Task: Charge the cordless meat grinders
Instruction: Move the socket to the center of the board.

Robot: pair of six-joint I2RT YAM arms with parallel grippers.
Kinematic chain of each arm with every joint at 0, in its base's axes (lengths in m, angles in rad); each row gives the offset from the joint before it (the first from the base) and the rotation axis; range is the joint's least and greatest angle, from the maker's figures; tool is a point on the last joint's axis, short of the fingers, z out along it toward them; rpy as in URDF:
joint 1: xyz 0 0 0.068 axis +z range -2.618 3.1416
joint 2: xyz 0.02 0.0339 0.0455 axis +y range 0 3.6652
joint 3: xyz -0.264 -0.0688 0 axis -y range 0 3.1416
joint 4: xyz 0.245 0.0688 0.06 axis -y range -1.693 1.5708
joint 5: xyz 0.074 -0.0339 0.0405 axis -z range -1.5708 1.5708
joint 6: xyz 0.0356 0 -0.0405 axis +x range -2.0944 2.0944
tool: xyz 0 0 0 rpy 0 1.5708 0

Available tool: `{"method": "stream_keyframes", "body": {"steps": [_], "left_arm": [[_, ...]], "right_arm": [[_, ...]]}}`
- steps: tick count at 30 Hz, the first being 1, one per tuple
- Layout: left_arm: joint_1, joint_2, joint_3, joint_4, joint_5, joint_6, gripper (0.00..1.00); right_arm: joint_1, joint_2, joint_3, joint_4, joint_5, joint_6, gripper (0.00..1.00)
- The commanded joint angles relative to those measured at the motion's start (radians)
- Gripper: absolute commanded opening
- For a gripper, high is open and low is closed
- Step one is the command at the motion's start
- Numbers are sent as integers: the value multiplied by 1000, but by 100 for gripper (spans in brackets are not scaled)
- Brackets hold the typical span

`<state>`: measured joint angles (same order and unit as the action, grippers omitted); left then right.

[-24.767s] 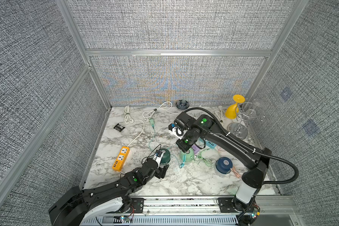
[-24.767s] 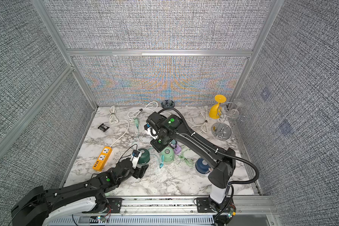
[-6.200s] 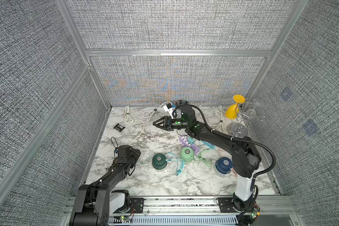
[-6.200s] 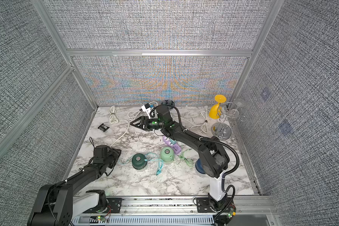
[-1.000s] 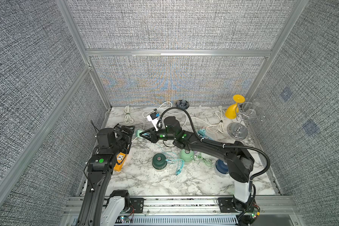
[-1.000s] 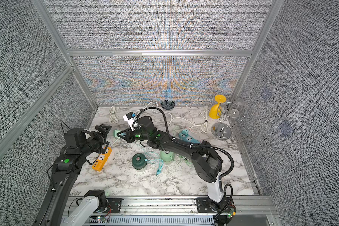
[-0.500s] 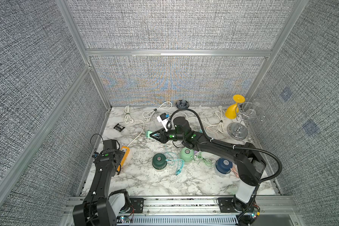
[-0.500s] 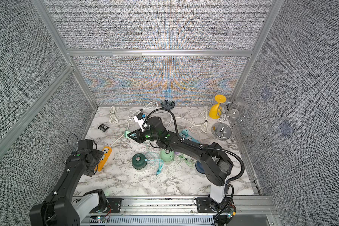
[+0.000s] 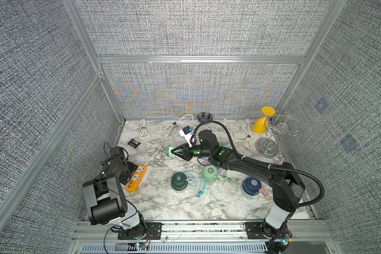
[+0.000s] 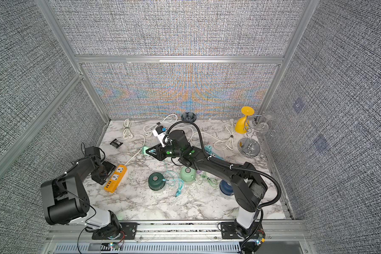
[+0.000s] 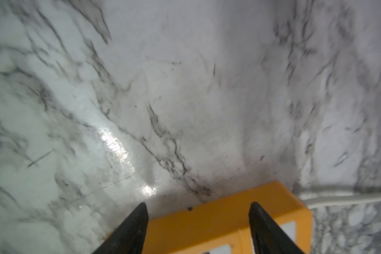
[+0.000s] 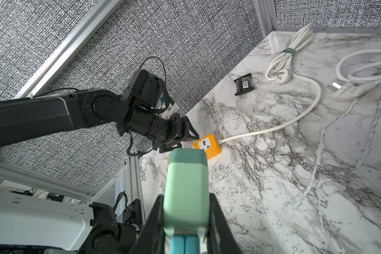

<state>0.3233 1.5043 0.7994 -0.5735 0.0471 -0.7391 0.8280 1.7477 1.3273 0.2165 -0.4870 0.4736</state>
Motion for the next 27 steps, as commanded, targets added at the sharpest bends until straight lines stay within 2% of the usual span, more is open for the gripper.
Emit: {"method": "stream_keyframes", "body": {"steps": [1, 8, 12, 15, 20, 23, 27], "left_arm": [[-6, -33, -70, -8, 86, 16, 68], [-81, -149, -203, 113, 226, -110, 66], [-170, -131, -219, 203, 279, -208, 66], [-228, -116, -237, 271, 282, -270, 66], [-259, -117, -273, 371, 296, -341, 66], [-271, -173, -247, 319, 263, -314, 69], [-272, -316, -271, 220, 189, -286, 68]], "right_arm": [[-7, -10, 10, 8, -2, -8, 0], [-13, 8, 49, -42, -16, -27, 0], [-13, 30, 111, -172, 14, -53, 0], [-15, 62, 204, -351, 54, -83, 0], [-12, 127, 347, -577, 79, -115, 0], [4, 187, 449, -712, 77, -129, 0], [43, 252, 569, -847, 152, -130, 0]]}}
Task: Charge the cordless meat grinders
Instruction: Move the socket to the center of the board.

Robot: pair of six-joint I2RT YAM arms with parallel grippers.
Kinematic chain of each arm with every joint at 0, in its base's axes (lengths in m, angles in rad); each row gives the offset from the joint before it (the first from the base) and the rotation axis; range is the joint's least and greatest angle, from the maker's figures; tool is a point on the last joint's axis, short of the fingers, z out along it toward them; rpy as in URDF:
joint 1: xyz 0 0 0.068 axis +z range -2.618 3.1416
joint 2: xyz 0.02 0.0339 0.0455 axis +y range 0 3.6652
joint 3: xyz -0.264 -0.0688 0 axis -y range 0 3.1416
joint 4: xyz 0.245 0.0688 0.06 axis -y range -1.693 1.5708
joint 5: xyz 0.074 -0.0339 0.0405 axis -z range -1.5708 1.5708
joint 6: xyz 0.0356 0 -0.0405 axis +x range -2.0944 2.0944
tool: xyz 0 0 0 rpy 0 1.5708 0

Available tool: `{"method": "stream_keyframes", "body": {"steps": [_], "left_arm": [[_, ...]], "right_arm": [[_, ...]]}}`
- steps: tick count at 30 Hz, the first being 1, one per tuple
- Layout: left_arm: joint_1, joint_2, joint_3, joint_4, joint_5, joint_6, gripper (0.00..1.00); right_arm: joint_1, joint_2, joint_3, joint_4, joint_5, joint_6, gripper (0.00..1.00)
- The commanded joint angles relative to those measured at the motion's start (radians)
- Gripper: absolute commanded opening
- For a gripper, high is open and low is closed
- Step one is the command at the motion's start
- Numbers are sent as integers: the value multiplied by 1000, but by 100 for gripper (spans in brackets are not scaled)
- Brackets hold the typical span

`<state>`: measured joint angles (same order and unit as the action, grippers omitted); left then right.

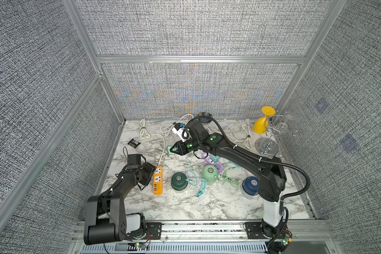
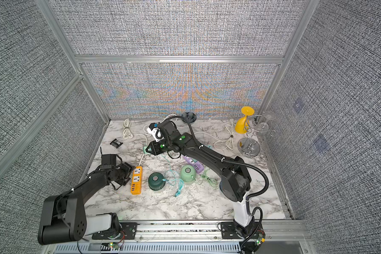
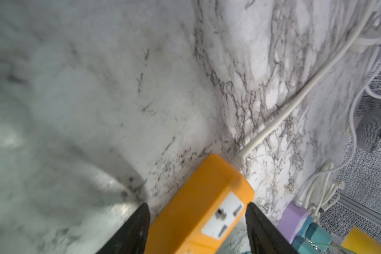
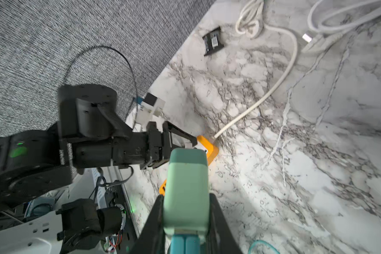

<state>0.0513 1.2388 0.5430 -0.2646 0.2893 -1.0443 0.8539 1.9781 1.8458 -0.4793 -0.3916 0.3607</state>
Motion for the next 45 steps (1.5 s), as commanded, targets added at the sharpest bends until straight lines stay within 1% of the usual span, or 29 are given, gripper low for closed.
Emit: {"method": "stream_keyframes", "body": {"steps": [1, 4, 7, 9, 11, 13, 14, 18, 21, 27, 30, 34, 36, 38, 41, 45], "left_arm": [[-1, -85, -41, -98, -58, 21, 62], [-1, -173, -130, -120, -76, 35, 39], [-2, -259, -190, -141, -124, 73, 25], [-2, -296, -220, -140, -127, 77, 17], [-1, -317, -243, -143, -136, 82, 13], [-2, -318, -284, -86, -124, 86, 12], [-2, -303, -297, -49, -96, 91, 12], [-5, -155, -279, 38, 14, 134, 10], [-23, -84, -261, 92, 55, 141, 9], [-60, -46, -223, 109, 54, 146, 8], [-75, -6, -215, 145, 57, 139, 8], [-88, 63, -212, 204, 69, 126, 8], [-91, 78, -216, 220, 65, 120, 8], [-93, 83, -222, 228, 61, 120, 9], [-93, 68, -218, 204, 43, 140, 12], [-93, 17, -211, 157, 12, 162, 26]], "right_arm": [[27, 41, 88, -186, 83, -18, 0], [52, 105, 189, -275, 133, -17, 0], [69, 183, 289, -356, 150, -11, 0], [77, 257, 399, -443, 158, -8, 0], [85, 328, 507, -528, 160, -7, 0], [92, 380, 579, -577, 166, 2, 0], [93, 394, 594, -583, 166, 7, 0], [93, 426, 612, -579, 167, 35, 0], [93, 451, 633, -581, 168, 48, 0], [88, 501, 673, -560, 155, 57, 0], [85, 537, 713, -551, 138, 50, 0], [77, 600, 797, -589, 129, 56, 0], [77, 613, 812, -601, 127, 62, 0], [77, 615, 811, -615, 151, 74, 0], [79, 605, 817, -637, 188, 81, 0], [80, 581, 814, -631, 200, 94, 0]]}}
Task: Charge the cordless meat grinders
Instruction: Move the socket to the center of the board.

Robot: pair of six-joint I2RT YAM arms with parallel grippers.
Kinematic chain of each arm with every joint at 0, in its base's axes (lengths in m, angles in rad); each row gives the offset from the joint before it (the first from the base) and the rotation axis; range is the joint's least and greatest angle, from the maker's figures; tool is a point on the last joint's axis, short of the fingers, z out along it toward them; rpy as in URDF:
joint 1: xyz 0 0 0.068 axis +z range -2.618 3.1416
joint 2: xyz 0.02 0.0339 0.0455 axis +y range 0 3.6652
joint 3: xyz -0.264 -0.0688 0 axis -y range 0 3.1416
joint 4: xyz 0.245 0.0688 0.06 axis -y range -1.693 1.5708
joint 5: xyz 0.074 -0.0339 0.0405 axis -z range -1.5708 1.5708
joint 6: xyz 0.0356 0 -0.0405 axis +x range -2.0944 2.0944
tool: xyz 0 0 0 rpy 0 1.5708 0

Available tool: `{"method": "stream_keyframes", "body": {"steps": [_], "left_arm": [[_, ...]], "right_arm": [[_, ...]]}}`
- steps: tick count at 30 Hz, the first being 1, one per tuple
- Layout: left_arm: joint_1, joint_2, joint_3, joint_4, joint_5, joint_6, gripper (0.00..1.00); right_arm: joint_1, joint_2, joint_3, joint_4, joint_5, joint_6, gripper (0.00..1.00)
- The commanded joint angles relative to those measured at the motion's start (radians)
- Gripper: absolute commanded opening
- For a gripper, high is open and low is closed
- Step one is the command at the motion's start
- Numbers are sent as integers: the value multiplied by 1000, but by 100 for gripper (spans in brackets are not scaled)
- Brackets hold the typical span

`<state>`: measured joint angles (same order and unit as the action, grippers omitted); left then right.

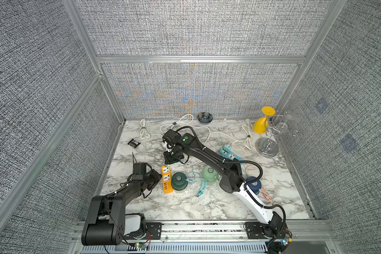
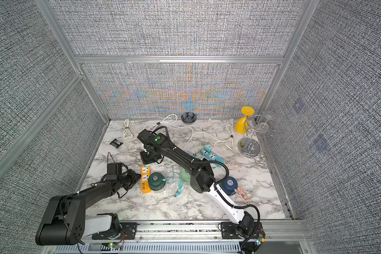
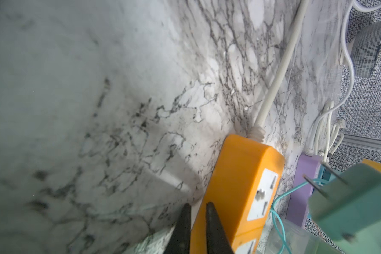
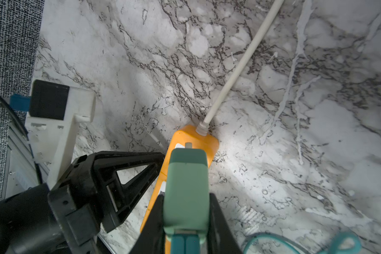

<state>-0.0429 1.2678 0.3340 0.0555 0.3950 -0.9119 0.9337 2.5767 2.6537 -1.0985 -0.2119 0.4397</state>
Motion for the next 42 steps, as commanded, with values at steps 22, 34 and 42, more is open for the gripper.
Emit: {"method": "stream_keyframes", "body": {"steps": [22, 34, 42], "left_arm": [[-108, 220, 122, -64, -31, -1, 13], [-257, 342, 172, 18, -77, -104, 13], [-261, 351, 192, -21, -102, -79, 18]], "right_arm": [[-71, -210, -251, 37, 48, -10, 0], [-111, -264, -340, 47, 36, -30, 0], [-110, -252, -342, 16, 10, -15, 0]]}}
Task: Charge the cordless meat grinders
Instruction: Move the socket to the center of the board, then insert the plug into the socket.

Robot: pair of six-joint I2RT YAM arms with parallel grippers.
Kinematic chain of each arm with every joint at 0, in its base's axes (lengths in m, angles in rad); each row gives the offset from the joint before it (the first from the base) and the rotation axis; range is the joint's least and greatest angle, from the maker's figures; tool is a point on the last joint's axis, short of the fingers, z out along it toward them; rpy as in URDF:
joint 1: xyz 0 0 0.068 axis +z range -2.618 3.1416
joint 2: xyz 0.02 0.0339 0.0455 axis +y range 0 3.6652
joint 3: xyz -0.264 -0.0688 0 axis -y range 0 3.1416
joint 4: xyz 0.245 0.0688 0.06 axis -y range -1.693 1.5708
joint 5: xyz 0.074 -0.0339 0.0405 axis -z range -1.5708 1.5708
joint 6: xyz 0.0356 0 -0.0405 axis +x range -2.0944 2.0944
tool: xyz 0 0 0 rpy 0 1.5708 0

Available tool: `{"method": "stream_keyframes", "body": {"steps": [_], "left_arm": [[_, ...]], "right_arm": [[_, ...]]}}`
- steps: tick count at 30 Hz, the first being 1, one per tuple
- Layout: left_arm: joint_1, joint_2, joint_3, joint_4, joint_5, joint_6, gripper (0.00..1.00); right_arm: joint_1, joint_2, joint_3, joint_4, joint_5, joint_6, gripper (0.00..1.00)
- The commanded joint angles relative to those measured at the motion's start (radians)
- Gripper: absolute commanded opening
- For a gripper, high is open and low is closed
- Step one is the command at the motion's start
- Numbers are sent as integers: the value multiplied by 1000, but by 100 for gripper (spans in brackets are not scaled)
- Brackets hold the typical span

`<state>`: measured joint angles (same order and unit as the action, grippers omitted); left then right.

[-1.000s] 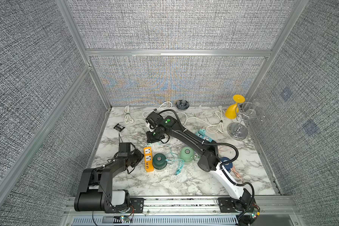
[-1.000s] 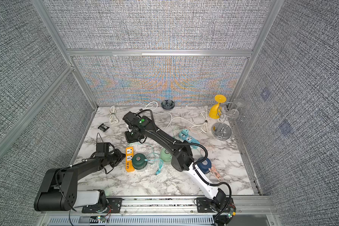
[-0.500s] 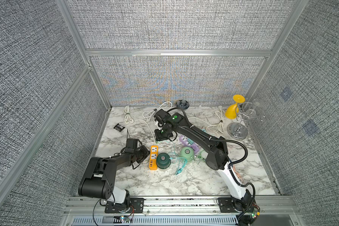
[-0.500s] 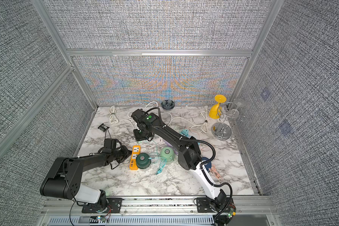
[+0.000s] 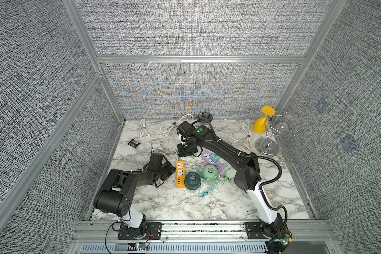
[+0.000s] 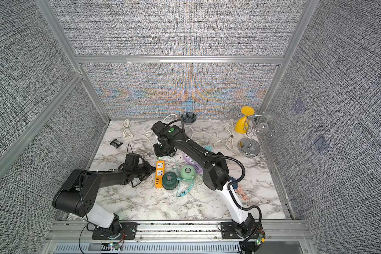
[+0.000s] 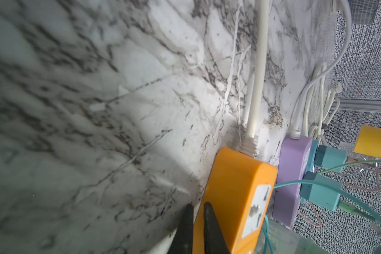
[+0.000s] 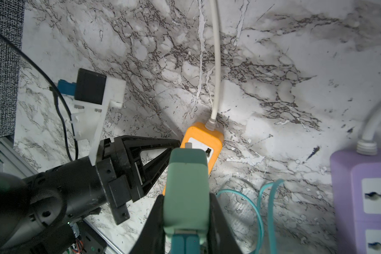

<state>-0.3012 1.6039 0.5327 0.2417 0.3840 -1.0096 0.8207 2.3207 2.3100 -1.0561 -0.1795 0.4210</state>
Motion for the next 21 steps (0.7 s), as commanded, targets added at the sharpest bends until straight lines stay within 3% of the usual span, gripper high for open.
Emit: {"method": "stream_keyframes", "body": {"steps": [1, 9, 21], "left_arm": [[-1, 12, -4, -215, -96, 23, 19], [9, -73, 0, -326, -169, 80, 36], [11, -221, -37, -394, -205, 154, 35]], "right_arm": [[6, 6, 1, -29, -25, 5, 0], [28, 45, 11, -70, -25, 38, 0], [28, 55, 22, -121, 56, 112, 0]]}}
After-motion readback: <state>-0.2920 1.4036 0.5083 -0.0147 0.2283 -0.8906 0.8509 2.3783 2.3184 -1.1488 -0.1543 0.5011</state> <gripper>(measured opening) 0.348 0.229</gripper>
